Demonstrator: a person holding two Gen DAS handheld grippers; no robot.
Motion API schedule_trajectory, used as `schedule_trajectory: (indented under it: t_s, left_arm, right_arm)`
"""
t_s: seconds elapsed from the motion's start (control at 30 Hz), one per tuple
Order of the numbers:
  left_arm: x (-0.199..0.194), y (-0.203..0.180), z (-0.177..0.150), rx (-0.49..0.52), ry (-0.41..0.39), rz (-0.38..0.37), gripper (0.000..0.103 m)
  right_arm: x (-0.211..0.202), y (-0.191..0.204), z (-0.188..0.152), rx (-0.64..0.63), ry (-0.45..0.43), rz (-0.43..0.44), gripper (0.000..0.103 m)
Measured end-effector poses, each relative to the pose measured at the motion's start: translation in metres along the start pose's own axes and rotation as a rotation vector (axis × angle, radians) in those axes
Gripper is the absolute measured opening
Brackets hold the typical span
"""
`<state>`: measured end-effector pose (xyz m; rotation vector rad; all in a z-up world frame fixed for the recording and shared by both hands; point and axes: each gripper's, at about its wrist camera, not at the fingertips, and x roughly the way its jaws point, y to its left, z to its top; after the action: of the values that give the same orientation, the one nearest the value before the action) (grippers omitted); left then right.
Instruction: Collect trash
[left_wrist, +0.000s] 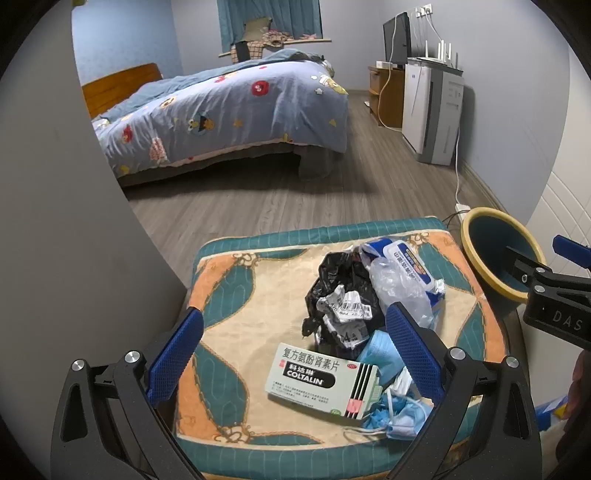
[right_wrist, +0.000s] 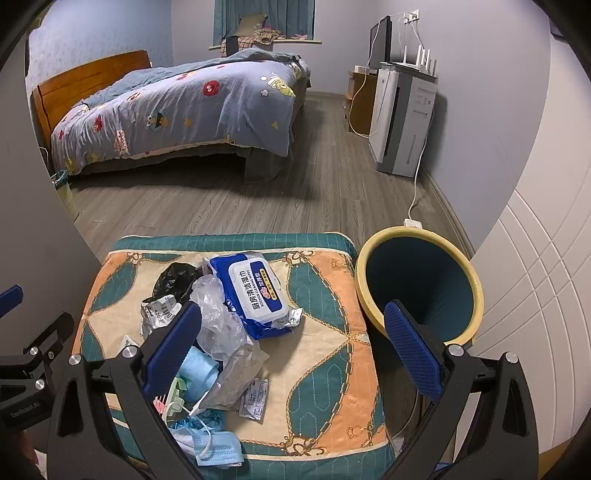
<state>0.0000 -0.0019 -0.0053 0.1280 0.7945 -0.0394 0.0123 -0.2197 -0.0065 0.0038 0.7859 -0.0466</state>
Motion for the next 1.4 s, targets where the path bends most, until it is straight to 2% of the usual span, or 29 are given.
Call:
schedule_trajectory:
  t_s: [1.4]
  left_arm:
    - [0.0012, -0.0021, -0.0008, 0.002, 0.005, 0.0, 0.098]
  right_arm:
    - [0.0024, -0.0017, -0.0014, 0.004, 0.017, -0.001, 0.097]
